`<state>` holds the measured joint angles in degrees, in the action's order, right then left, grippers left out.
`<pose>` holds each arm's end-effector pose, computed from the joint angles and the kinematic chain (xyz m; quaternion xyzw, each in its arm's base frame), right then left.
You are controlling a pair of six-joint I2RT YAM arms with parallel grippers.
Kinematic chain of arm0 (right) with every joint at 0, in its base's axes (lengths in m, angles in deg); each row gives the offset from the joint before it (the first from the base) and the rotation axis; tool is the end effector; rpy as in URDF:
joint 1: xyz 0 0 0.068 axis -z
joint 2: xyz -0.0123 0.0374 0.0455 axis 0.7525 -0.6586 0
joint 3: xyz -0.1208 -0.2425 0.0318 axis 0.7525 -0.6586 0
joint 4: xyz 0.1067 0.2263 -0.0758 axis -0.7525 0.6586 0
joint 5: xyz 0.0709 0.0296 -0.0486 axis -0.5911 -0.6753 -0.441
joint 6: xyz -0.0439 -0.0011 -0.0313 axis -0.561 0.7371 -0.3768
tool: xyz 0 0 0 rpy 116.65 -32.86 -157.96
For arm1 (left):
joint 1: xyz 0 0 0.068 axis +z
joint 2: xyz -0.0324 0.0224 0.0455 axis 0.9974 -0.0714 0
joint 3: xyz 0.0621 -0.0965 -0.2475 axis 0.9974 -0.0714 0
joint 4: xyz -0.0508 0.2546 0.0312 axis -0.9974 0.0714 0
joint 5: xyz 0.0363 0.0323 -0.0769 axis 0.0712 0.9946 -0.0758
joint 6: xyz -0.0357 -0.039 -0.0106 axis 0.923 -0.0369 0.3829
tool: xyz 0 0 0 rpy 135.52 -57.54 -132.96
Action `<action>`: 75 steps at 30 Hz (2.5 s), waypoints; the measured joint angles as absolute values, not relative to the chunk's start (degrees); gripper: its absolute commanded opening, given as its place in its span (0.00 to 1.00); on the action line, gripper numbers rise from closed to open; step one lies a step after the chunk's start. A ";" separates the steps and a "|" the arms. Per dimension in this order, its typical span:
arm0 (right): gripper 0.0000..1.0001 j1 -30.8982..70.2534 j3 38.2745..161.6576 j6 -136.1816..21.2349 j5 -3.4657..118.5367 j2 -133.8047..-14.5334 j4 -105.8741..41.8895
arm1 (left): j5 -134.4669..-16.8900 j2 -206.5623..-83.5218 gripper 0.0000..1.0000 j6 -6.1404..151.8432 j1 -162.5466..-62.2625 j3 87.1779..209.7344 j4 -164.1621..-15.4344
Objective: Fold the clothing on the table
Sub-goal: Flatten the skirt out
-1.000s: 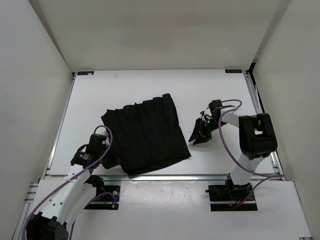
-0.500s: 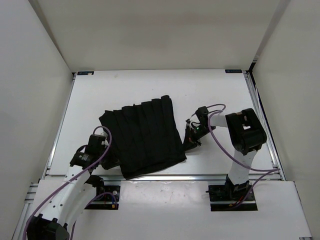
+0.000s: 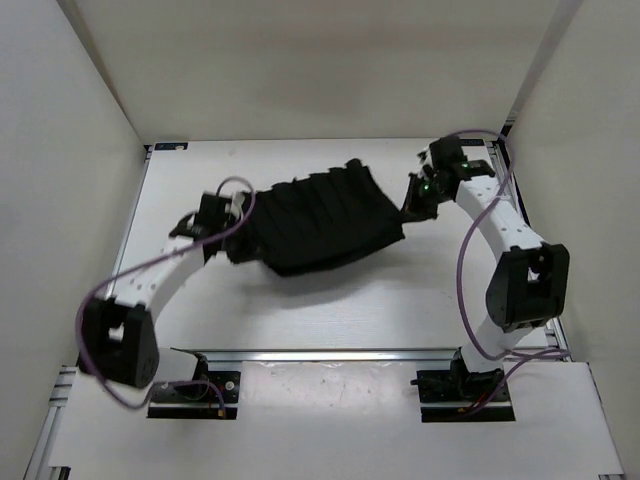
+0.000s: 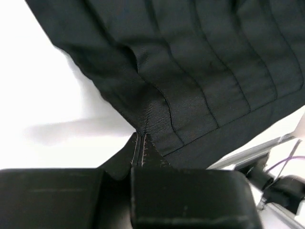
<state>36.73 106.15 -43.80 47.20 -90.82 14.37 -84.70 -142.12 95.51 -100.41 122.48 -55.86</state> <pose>0.3466 0.0853 0.2695 0.0339 0.9603 0.2107 0.1798 0.2334 -0.0713 0.2188 -0.1223 0.9437 -0.2436 0.1877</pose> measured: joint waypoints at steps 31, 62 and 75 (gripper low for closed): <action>0.00 41.25 103.01 -51.60 45.69 -71.59 6.11 | -88.98 -146.67 0.00 89.83 -100.80 139.18 -61.39; 0.39 51.57 61.22 -49.55 30.78 -63.35 13.61 | -94.38 -127.92 0.70 100.52 -96.34 99.12 -61.43; 0.15 40.44 83.51 -45.70 41.30 -63.17 18.18 | -93.46 -131.85 0.00 101.02 -99.31 114.81 -67.07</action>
